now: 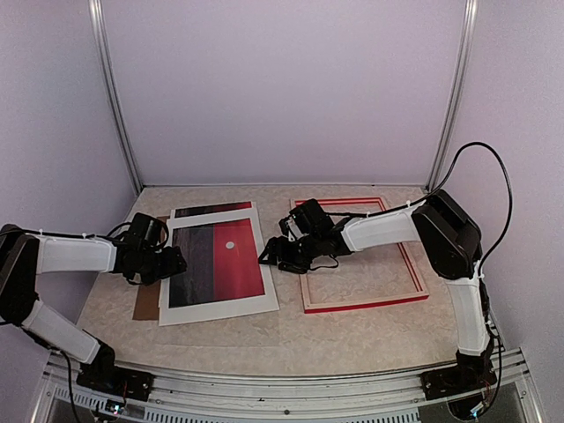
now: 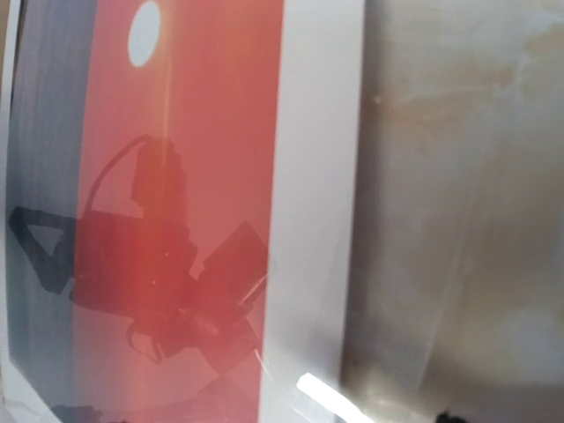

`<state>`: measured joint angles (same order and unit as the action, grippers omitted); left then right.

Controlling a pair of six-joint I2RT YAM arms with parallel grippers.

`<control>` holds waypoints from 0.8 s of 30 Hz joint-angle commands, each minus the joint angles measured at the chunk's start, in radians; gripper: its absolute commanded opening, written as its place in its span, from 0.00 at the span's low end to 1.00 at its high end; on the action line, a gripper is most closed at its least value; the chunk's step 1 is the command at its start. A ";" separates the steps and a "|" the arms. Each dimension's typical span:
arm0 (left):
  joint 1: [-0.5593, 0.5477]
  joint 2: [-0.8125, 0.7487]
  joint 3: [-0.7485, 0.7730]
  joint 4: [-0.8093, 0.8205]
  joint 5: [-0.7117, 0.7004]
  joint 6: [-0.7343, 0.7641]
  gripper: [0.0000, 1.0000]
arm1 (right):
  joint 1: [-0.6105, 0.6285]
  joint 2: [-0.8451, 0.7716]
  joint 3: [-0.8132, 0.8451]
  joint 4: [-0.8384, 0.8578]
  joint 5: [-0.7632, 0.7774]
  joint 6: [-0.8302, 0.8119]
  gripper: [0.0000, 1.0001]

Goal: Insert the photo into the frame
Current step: Pick up the glass panel from the mat board.

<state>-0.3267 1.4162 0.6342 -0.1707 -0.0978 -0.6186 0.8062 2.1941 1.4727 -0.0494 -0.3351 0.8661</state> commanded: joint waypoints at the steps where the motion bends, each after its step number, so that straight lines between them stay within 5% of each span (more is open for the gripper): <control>1: -0.006 0.016 0.011 0.030 0.003 0.027 0.82 | -0.002 0.064 -0.034 -0.059 -0.001 0.013 0.74; 24: -0.042 0.064 -0.053 0.119 0.058 0.010 0.81 | -0.004 0.046 -0.113 0.083 -0.045 0.150 0.69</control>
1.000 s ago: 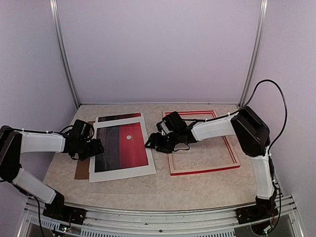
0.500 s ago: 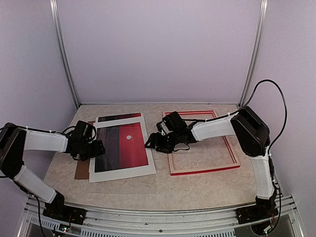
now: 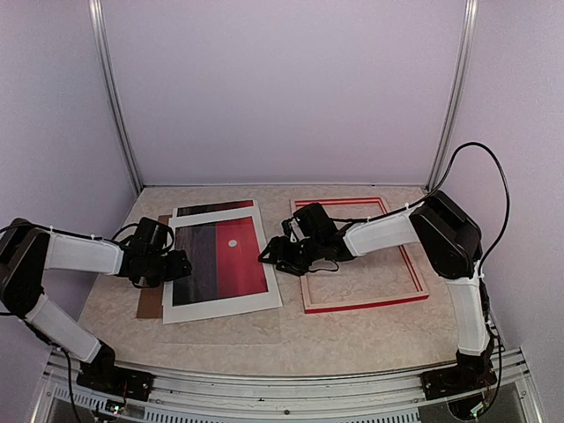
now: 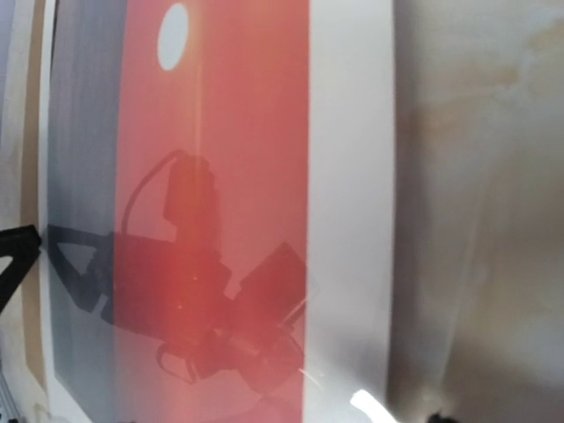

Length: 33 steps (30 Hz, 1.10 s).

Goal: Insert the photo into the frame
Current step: Pick up the glass panel from the mat board.

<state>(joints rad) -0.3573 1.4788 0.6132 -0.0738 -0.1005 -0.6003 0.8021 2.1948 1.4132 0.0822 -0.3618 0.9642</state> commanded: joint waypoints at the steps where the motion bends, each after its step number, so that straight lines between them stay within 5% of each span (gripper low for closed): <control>1: -0.013 -0.002 -0.038 0.027 0.062 -0.009 0.81 | -0.002 0.038 -0.063 -0.036 -0.019 0.063 0.68; 16: -0.014 -0.028 -0.075 0.057 0.069 -0.012 0.80 | -0.018 -0.018 -0.108 0.071 -0.068 0.095 0.49; 33: -0.017 -0.033 -0.073 0.046 0.058 -0.003 0.80 | -0.018 -0.059 -0.074 0.037 -0.016 0.005 0.47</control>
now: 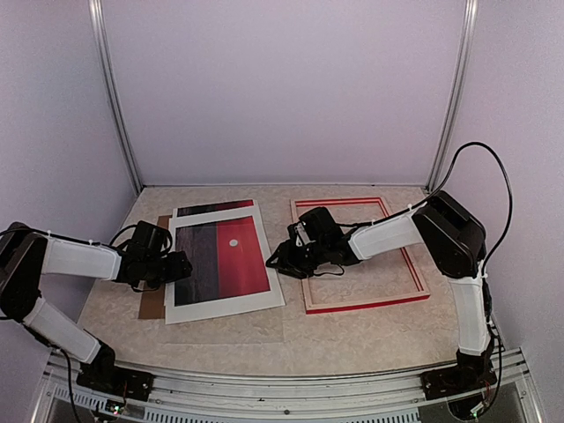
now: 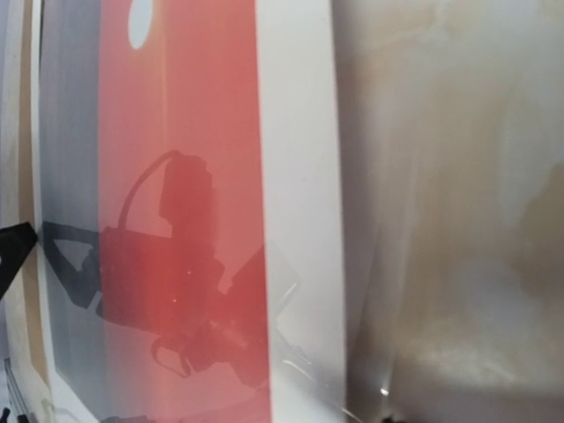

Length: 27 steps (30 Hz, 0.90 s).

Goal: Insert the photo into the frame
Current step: Pick up the glass panel from the mat board.

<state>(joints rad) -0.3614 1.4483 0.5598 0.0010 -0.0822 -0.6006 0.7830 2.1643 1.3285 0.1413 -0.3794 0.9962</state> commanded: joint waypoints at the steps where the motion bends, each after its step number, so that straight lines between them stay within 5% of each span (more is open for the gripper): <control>1: -0.014 -0.002 -0.020 -0.029 0.039 -0.002 0.80 | 0.000 -0.028 0.012 -0.012 -0.002 -0.028 0.47; 27: -0.025 -0.020 -0.018 -0.037 0.029 0.005 0.79 | 0.003 -0.042 0.027 0.144 -0.136 -0.034 0.33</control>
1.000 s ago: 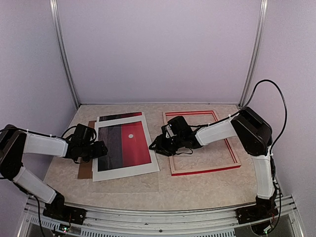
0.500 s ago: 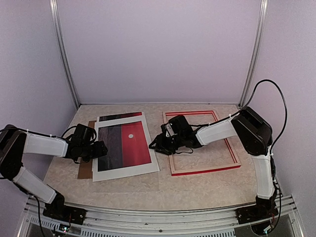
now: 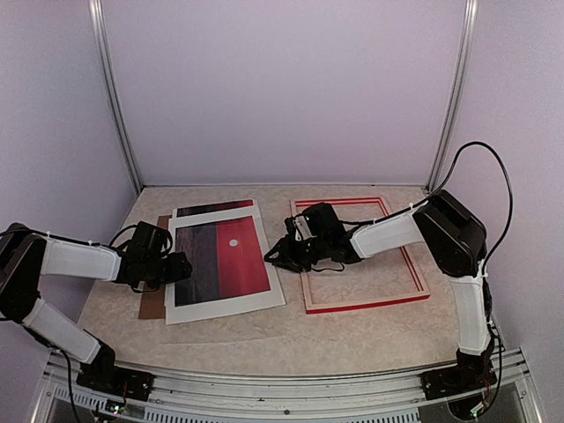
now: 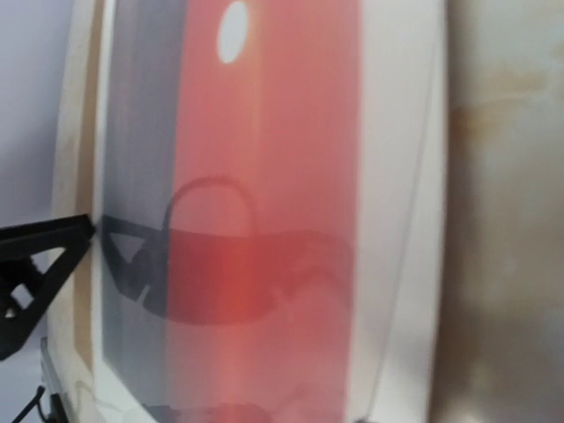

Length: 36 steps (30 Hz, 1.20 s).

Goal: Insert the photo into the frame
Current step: Pick up the glass panel from the mat board.

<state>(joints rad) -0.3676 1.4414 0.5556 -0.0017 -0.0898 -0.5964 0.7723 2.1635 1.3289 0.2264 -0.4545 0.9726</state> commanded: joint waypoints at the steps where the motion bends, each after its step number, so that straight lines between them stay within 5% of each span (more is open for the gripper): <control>1: -0.018 -0.013 -0.014 -0.034 0.037 0.001 0.79 | 0.014 -0.039 0.027 0.063 -0.067 -0.007 0.33; 15: -0.025 -0.069 -0.008 -0.033 0.031 0.001 0.79 | 0.027 0.006 0.119 -0.029 -0.116 -0.037 0.17; 22: -0.027 -0.122 0.001 -0.046 0.014 0.010 0.79 | 0.025 0.000 0.174 -0.159 -0.083 -0.100 0.00; 36: -0.023 -0.378 -0.039 0.068 0.098 0.015 0.91 | -0.053 -0.299 0.085 -0.209 -0.206 -0.401 0.00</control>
<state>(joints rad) -0.3889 1.1290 0.5461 -0.0277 -0.0635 -0.5953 0.7380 1.9965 1.4322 0.0254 -0.5911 0.7208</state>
